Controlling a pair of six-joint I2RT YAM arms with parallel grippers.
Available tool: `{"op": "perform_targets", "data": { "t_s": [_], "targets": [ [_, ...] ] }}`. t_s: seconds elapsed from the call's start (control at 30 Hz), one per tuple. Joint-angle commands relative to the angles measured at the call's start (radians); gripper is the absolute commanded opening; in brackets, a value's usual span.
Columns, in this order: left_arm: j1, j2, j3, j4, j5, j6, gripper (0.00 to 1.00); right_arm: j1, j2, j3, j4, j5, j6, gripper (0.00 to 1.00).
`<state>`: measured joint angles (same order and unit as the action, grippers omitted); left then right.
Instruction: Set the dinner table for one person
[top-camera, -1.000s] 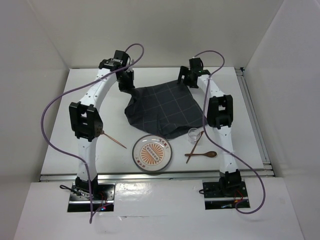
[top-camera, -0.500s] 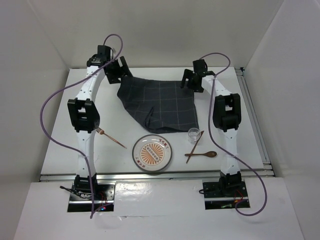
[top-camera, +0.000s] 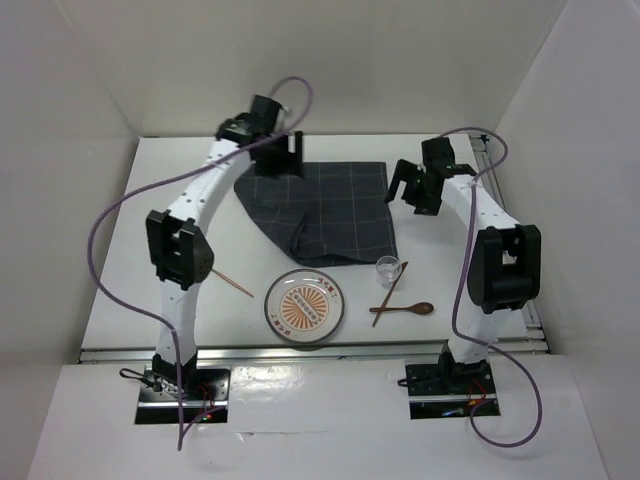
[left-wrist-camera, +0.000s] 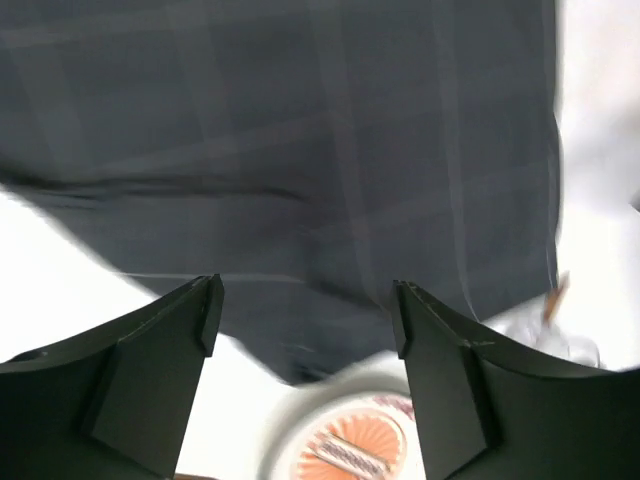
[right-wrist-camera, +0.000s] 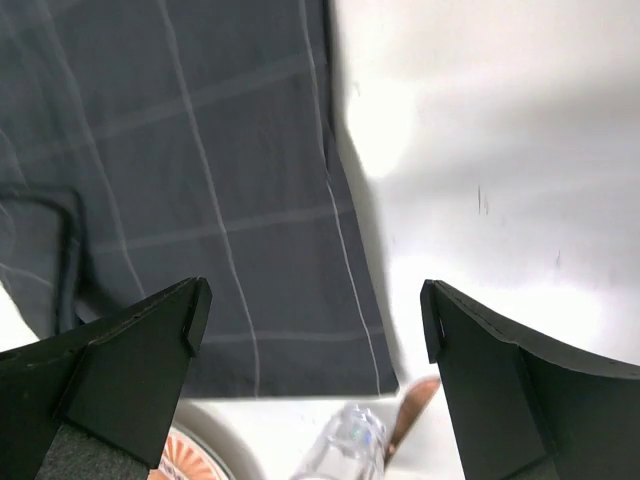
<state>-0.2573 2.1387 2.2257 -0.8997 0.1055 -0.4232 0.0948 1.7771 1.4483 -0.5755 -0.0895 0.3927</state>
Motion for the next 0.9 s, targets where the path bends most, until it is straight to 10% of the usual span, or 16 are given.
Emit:
{"op": "perform_targets", "data": {
  "t_s": [0.0,0.43,0.87],
  "targets": [
    [-0.164,0.045,0.012,-0.117,-0.093,0.064,0.86,0.003,-0.05,-0.088,-0.037,-0.073,0.021,0.99],
    [-0.326,0.251,0.043,-0.191,-0.527,0.032,0.93,-0.006,-0.117,-0.157,-0.099,-0.073,0.012,0.99],
    [-0.326,0.257,-0.08,-0.15,-0.484,0.014,0.9,-0.006,-0.09,-0.177,-0.099,-0.102,0.003,0.99]
  ]
}}
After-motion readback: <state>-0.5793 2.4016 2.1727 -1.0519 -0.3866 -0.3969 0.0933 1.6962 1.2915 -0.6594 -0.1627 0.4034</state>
